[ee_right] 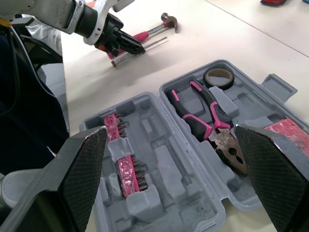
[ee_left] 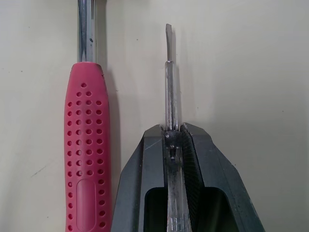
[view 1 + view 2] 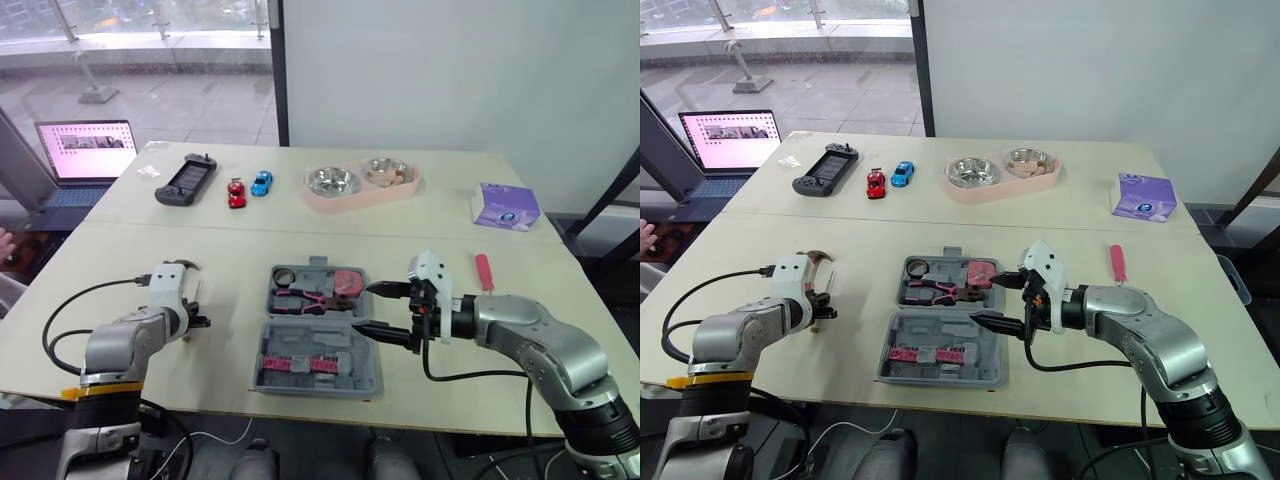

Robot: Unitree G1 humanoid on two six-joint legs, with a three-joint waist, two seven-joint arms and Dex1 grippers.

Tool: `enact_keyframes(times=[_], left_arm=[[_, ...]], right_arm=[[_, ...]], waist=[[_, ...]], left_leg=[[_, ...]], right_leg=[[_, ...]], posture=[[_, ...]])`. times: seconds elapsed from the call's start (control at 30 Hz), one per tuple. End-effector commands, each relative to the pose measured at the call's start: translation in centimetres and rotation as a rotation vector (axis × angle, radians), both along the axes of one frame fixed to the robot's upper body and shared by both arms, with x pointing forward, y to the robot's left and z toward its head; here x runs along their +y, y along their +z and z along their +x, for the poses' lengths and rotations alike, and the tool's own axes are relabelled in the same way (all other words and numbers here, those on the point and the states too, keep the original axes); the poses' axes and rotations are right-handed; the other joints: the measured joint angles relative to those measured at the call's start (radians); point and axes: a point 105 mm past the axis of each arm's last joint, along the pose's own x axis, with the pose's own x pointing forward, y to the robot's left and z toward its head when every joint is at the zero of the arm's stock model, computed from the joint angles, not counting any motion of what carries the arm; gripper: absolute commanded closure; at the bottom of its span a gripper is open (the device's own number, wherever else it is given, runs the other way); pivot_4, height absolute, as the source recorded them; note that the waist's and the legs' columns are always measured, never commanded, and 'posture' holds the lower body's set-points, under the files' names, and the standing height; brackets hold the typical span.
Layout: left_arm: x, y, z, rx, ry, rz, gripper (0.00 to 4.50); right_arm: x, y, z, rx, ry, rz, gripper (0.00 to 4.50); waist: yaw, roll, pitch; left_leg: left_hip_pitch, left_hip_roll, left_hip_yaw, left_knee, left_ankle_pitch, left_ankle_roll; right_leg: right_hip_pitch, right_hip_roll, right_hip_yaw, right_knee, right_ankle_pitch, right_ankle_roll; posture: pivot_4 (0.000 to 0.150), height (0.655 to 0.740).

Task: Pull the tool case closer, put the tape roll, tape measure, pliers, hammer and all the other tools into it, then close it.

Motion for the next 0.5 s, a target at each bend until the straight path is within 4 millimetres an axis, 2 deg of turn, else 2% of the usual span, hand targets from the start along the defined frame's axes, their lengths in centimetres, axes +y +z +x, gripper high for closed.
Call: enact_keyframes(times=[0.03,0.1,0.23,0.3,0.4,0.5], left_arm=[[-0.8,1.0,0.7,-0.075,-0.076,0.002,4.47],[-0.9,1.9,1.0,-0.119,-0.106,0.011,4.47],[-1.7,7.0,1.6,-0.309,-0.333,0.085,4.47],[-2.5,8.3,1.2,-0.341,-0.451,0.108,4.47],[-3.6,9.3,0.2,-0.305,-0.685,0.176,4.47],[-5.1,9.9,-0.3,-0.224,-0.841,0.148,4.47]], right_arm=[[0.4,1.3,-0.2,-0.058,0.016,0.016,0.00],[0.4,1.3,-0.2,-0.058,0.013,0.015,0.00],[0.4,0.7,-0.3,-0.051,0.002,0.003,0.00],[0.4,0.6,-0.3,-0.048,-0.003,0.005,0.00],[0.4,0.4,-0.2,-0.047,-0.015,0.008,0.00],[0.0,0.3,0.1,-0.056,-0.033,-0.001,0.00]], waist=[[0.001,0.000,0.000],[0.001,-0.001,0.000],[-0.003,-0.004,0.002],[-0.006,-0.005,0.003],[-0.005,-0.004,0.003],[-0.001,-0.004,0.003]], left_leg=[[0.000,0.000,0.000,0.000,0.000,0.000],[0.000,0.000,0.000,0.000,0.000,0.000],[-0.001,0.000,0.000,0.000,0.000,0.000],[-0.001,0.000,0.000,-0.001,0.000,0.000],[-0.001,0.000,0.000,-0.001,0.000,0.000],[-0.001,0.000,0.000,-0.001,0.000,0.000]], right_leg=[[0.000,0.000,0.000,0.000,0.000,0.000],[0.000,0.000,0.000,0.000,0.000,0.000],[-0.001,0.000,0.000,0.000,0.001,-0.001],[-0.002,0.000,0.000,0.000,0.002,-0.003],[-0.002,0.000,0.000,0.000,0.001,-0.003],[-0.002,0.000,0.000,0.000,0.000,0.000]], posture=[[0.150,0.7400],[0.150,0.7400],[0.150,0.7400],[0.150,0.7400],[0.150,0.7400],[0.150,0.7400]])
